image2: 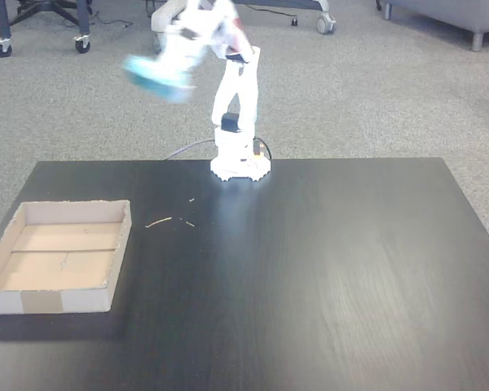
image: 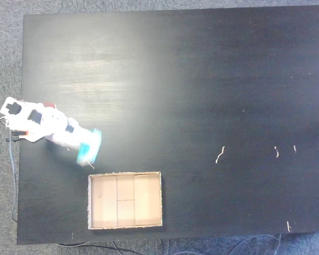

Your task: Pick the green block and drop it in the box on the right.

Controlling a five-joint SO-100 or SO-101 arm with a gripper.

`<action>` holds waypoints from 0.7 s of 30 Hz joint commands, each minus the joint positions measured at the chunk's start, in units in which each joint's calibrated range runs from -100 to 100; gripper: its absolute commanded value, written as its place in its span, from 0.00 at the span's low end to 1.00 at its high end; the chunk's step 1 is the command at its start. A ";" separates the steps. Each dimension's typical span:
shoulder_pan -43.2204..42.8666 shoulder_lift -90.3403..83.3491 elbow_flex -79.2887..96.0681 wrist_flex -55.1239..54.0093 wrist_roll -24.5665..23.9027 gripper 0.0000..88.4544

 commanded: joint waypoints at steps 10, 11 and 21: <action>16.08 54.96 -23.79 -20.48 2.54 0.23; 15.93 56.91 -25.24 -20.56 3.32 0.24; 15.08 56.48 -25.70 -13.71 6.54 0.57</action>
